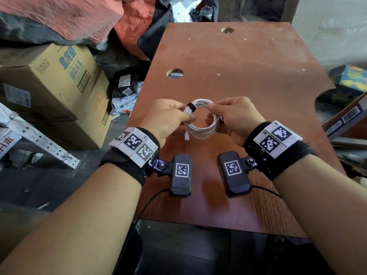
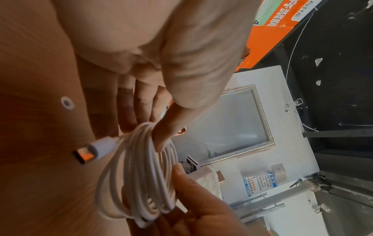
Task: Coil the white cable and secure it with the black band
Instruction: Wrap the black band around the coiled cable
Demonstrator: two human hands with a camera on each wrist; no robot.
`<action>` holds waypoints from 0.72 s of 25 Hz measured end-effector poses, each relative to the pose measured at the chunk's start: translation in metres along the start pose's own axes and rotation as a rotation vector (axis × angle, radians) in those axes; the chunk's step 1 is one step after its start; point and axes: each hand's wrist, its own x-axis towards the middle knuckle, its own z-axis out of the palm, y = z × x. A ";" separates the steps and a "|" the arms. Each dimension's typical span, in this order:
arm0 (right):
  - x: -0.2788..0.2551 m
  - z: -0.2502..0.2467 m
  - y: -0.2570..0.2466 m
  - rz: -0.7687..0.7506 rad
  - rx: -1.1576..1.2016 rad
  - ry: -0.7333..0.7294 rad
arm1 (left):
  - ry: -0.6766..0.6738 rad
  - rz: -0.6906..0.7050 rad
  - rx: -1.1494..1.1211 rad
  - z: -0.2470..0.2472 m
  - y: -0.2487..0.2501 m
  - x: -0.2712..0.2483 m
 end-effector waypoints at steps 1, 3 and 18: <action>0.002 0.000 0.003 -0.025 -0.051 0.015 | 0.012 -0.005 0.020 0.000 -0.001 0.001; 0.005 -0.001 0.007 -0.099 -0.242 0.037 | 0.048 -0.006 0.054 0.000 -0.003 0.002; 0.006 0.006 0.016 -0.157 -0.471 -0.005 | 0.112 -0.008 0.227 -0.008 -0.007 0.001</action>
